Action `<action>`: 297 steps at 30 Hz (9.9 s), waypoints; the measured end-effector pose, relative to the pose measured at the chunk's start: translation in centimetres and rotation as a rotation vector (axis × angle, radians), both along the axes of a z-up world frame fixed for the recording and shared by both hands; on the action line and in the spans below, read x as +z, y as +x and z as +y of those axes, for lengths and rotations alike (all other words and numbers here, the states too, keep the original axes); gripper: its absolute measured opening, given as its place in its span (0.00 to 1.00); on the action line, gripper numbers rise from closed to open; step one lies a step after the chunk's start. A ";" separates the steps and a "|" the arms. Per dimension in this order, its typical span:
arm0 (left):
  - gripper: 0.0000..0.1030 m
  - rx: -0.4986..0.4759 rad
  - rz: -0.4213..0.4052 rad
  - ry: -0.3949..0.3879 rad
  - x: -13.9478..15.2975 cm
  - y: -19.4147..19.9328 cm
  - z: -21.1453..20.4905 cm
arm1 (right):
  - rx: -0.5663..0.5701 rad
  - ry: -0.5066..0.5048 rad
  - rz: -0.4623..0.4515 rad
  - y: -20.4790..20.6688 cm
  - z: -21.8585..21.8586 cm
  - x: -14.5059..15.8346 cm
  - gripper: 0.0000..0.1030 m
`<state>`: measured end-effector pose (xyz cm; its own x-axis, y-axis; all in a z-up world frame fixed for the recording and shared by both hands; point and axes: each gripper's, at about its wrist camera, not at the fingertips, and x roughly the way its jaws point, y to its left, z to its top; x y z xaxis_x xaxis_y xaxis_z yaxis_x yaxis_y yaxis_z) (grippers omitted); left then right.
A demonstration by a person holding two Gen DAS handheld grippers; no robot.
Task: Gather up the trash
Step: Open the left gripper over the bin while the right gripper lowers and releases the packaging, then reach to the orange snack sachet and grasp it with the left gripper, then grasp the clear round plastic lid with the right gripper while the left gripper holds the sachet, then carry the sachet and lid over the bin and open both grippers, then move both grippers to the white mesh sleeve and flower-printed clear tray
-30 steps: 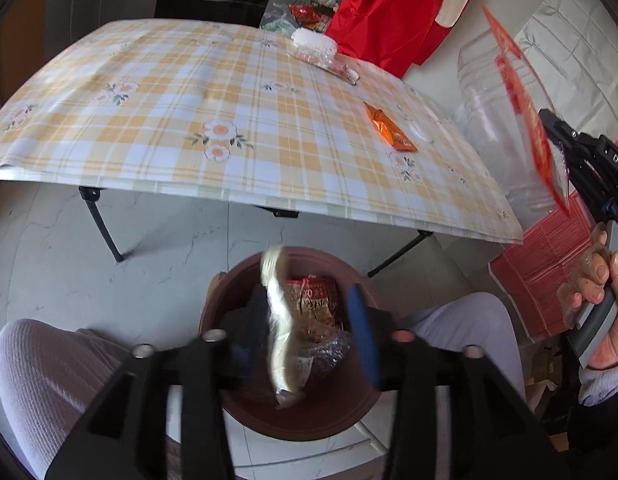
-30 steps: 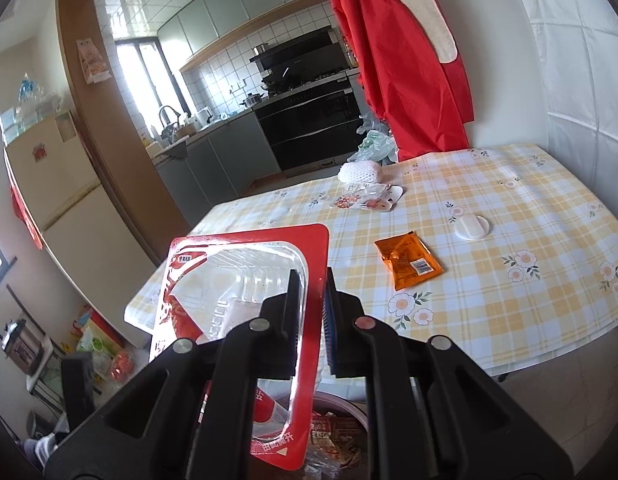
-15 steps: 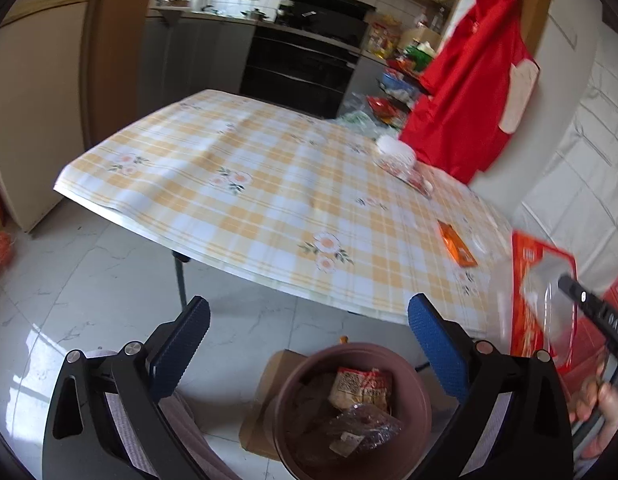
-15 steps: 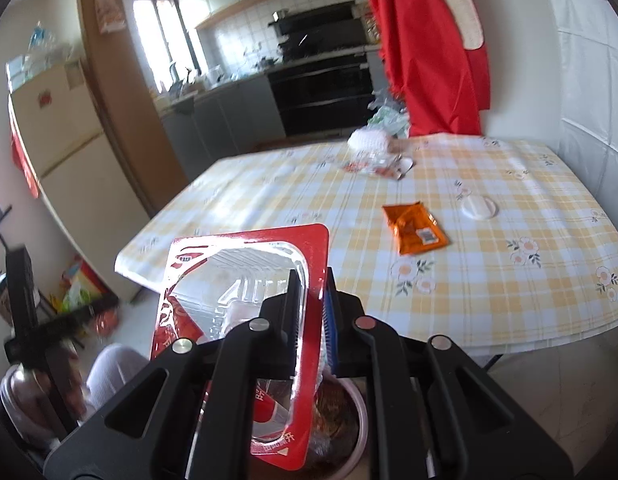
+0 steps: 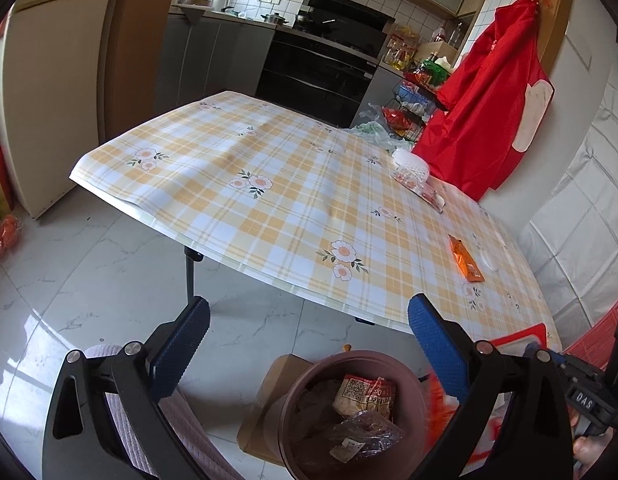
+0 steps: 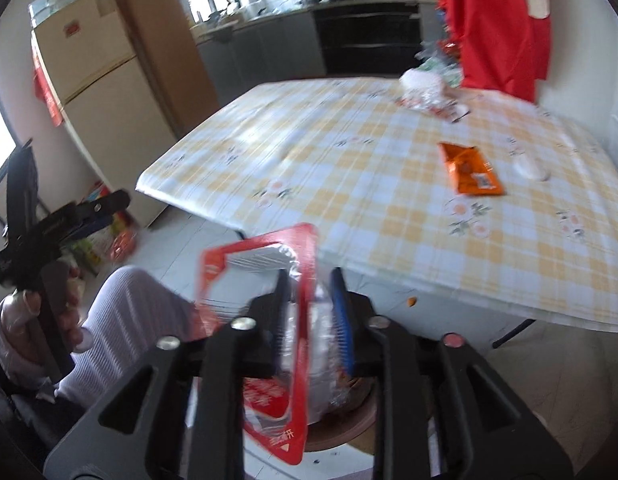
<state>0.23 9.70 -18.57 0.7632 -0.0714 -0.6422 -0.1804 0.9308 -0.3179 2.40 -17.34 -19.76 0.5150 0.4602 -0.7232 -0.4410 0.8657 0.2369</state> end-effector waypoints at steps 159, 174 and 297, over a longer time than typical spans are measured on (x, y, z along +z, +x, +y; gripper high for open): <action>0.05 -0.360 -0.023 0.063 -0.6 -0.2 -8.3 | -0.152 0.128 -0.158 2.1 -2.6 2.7 0.65; 0.06 -0.359 0.062 0.170 -3.2 -0.4 -8.8 | -0.138 0.124 -0.126 0.3 -2.5 1.3 0.65; 0.94 -0.160 -0.010 0.119 -2.0 38.2 -2.0 | 0.381 -0.413 0.003 54.2 3.0 -8.6 0.75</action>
<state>38.41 7.67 -20.52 0.7547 -0.1167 -0.6456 -0.0244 0.9784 -0.2054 56.61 -14.37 -28.41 0.3654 0.2921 -0.8838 -0.7407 0.6664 -0.0860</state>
